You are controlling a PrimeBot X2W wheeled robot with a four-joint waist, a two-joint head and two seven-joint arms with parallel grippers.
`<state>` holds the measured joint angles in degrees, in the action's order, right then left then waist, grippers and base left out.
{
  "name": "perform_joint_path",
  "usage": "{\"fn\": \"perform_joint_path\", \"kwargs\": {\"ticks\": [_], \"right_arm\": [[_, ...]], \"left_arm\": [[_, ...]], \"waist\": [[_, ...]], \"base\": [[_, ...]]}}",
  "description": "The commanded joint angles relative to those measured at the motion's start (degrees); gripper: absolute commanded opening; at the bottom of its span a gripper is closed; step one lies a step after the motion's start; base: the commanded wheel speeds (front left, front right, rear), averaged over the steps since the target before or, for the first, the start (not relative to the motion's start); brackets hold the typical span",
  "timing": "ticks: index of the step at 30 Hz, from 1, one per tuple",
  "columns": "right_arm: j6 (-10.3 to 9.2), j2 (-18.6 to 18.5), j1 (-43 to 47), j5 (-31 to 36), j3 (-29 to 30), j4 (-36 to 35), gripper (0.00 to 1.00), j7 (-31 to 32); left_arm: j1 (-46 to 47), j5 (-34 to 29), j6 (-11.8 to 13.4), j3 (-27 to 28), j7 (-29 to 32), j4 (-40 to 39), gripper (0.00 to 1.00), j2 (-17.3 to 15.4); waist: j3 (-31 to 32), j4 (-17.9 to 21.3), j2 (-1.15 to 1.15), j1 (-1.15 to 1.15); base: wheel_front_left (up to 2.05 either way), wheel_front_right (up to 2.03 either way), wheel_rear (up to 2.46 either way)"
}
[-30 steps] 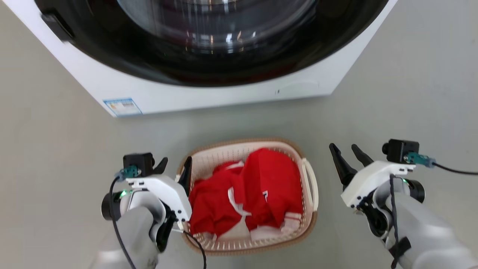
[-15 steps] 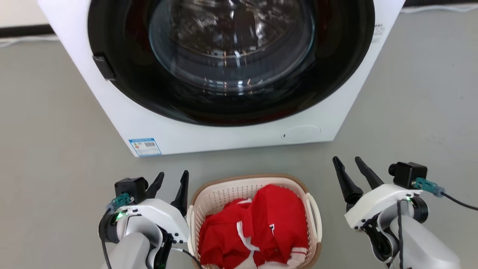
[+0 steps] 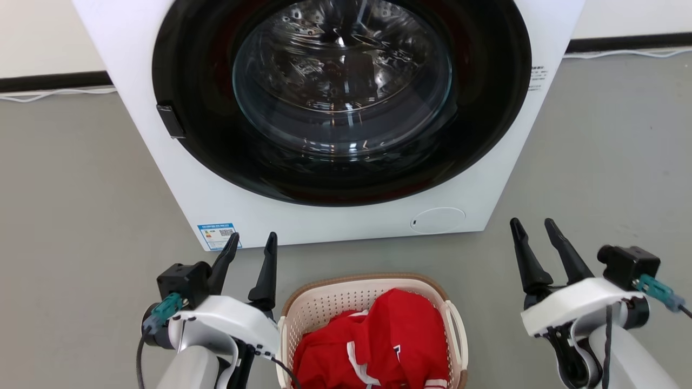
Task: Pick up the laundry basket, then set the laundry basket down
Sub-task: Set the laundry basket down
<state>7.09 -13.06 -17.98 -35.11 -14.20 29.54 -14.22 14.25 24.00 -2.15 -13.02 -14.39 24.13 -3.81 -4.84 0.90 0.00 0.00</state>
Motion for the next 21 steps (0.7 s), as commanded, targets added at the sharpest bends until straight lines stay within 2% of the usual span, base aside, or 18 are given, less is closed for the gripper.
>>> {"fn": "perform_joint_path", "kwargs": {"ticks": [1, 9, 21], "right_arm": [[0.40, 0.11, 1.57, 1.96, 0.31, -3.14, 1.00, -0.77], [0.40, 2.01, 6.32, 7.39, 7.24, -10.32, 1.00, -0.77], [0.40, 4.03, 8.09, 12.87, 11.47, -12.75, 1.00, -0.78]], "left_arm": [[-0.29, -0.40, -0.95, 2.12, -0.61, -3.24, 1.00, -0.36], [-4.77, -1.52, -2.02, 5.59, -0.61, -9.11, 1.00, 0.37], [-6.82, -3.18, -2.72, 8.79, -0.61, -10.02, 1.00, 0.82]], "waist": [[0.41, -0.23, 0.00, 0.00], [1.72, -0.06, 0.00, 0.00], [1.90, 0.65, 0.00, 0.00]], "base": [[0.00, 0.00, 0.00], [0.00, 0.00, 0.00], [0.00, 0.00, 0.00]]}}
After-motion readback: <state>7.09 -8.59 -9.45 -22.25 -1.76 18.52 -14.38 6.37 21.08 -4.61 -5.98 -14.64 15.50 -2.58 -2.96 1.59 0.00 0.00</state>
